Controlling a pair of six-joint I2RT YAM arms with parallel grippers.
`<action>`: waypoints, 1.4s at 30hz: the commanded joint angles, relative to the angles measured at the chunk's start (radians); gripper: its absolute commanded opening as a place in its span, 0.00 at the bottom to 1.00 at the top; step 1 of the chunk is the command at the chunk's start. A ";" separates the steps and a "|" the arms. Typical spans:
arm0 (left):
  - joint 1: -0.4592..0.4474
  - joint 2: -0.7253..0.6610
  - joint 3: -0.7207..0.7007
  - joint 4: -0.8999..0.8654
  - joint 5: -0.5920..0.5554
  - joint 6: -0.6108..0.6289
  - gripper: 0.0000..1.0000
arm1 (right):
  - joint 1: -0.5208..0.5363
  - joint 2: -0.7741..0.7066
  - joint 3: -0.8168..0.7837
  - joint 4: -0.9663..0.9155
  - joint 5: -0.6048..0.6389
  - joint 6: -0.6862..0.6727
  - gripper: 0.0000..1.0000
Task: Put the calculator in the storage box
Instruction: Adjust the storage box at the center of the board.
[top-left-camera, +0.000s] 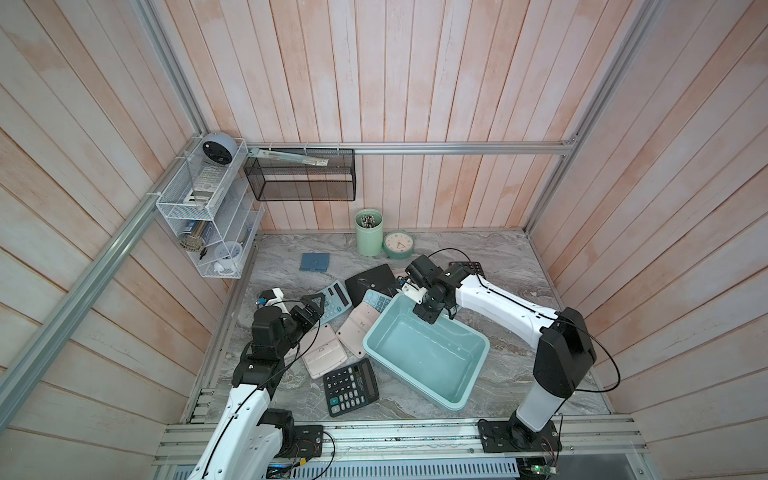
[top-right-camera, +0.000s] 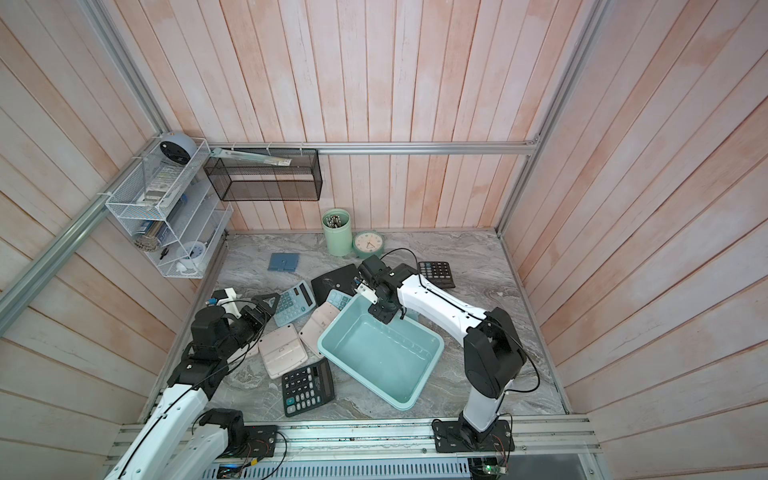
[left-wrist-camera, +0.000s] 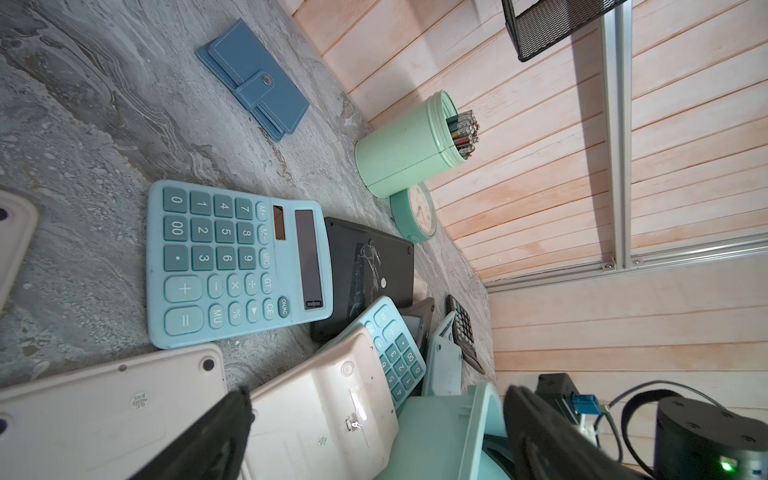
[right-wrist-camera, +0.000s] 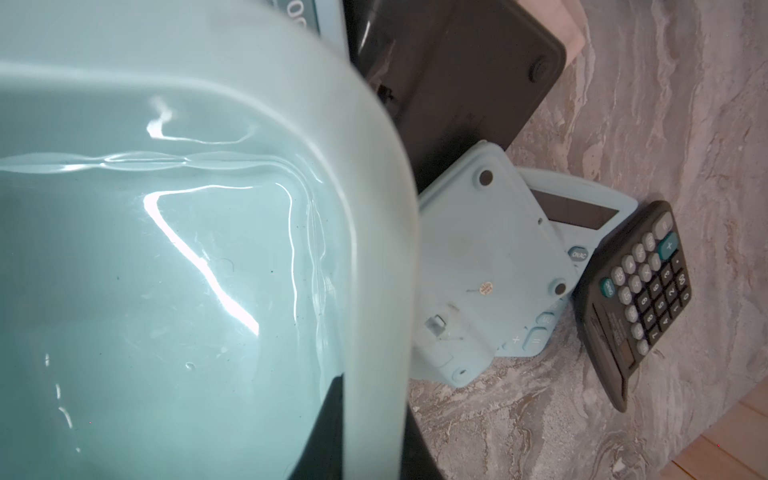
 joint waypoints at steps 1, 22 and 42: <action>-0.003 -0.004 -0.007 0.010 0.016 0.004 1.00 | -0.065 0.047 0.029 0.016 0.272 0.040 0.08; -0.003 -0.017 -0.021 -0.012 -0.013 -0.014 1.00 | -0.268 0.075 0.110 -0.139 0.241 0.540 0.14; 0.000 -0.171 0.009 -0.428 -0.117 -0.007 1.00 | -0.251 -0.337 -0.019 -0.144 -0.059 0.564 0.52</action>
